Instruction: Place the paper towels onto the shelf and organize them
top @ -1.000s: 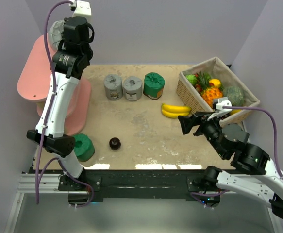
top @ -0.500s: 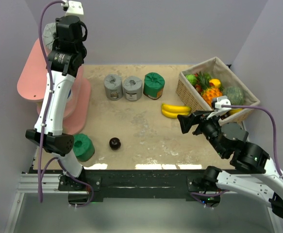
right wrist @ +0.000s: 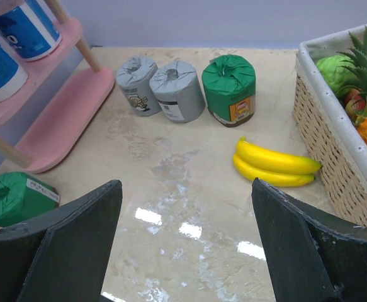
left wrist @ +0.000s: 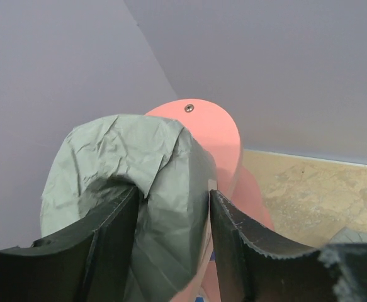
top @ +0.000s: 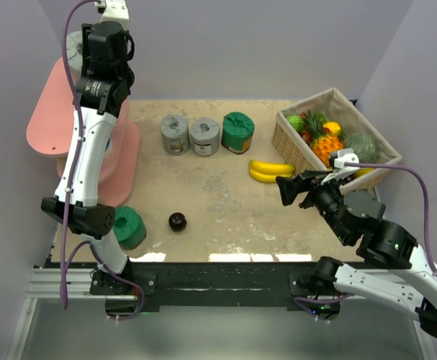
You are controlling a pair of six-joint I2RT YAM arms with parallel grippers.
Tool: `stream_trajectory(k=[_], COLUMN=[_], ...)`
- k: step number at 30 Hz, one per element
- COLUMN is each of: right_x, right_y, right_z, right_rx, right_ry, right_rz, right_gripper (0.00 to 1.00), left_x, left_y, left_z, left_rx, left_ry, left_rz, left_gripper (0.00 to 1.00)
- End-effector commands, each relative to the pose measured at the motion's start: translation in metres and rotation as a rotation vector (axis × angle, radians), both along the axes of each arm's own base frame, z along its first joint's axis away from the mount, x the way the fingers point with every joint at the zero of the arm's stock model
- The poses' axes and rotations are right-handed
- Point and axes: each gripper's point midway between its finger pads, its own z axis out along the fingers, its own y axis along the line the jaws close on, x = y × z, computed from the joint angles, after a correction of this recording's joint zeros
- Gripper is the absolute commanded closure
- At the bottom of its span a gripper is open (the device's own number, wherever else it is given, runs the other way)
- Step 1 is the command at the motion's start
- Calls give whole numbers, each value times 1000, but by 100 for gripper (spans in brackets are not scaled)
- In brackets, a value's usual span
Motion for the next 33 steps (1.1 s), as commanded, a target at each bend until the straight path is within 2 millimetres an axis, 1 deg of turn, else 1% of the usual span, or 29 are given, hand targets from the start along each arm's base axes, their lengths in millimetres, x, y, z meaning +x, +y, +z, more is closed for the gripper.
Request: stream_trajectory(k=[1,4,6,9,13,14,15,16,18,19,20,21,22,24,25,26,28,29,30,32,33], right_x=[1,1,1,0,0,-1,0,0,1,1,2,2,3,5,7,7,9,9,10,10,9], right_y=[-5,-4,-3,-4,-3,-2,-1,2,6,7,10,10,12,15,16,18,23,25,27,27,26], right_z=[19,18,16,16,17,17,17,16,13,12,8,7,4,-3,-6,-10,-12,-12,-14,-16,-16], right_rx=[23,23,22,25,35,38,38,40,36,35,27,27,23,6,1,-10,-11,-14,-21,-23,-19], right_ry=[-36,-34,-32,-31,-32,-33,-32,-31,-22,-22,-15,-14,-10,2,5,9,14,15,19,24,24], right_rz=[-18,-12,-12,-11,-5,0,1,7,17,22,25,25,26,25,23,25,35,39,43,43,43], right_gripper=[12,12,12,12,12,12,12,13,12,12,12,12,12,12,12,12,13,13,13,13,13], left_x=[-8,-12,-16,-20,-26,-24,-25,-25,-22,-21,-21,-19,-20,-22,-25,-25,-27,-25,-24,-18,-15], left_y=[11,14,20,23,12,5,-1,-12,-27,-44,-53,-64,-86,-114,-137,-152,-189,-201,-217,-234,-237], left_z=[46,56,59,63,66,61,61,59,48,44,38,29,23,5,-2,-15,-33,-51,-61,-90,-99], left_rx=[8,17,38,38,4,3,-4,-6,4,7,14,27,32,24,8,-5,-94,-118,-184,-223,-223], left_ry=[-142,-173,-184,-193,-210,-198,-198,-193,-156,-142,-123,-89,-71,-25,-13,15,39,77,87,150,167], left_rz=[36,45,88,102,42,17,-16,-45,-88,-126,-144,-165,-213,-284,-344,-389,-512,-555,-611,-653,-653], left_gripper=[43,41,40,40,40,40,40,41,41,42,42,42,42,41,41,40,40,40,40,40,40])
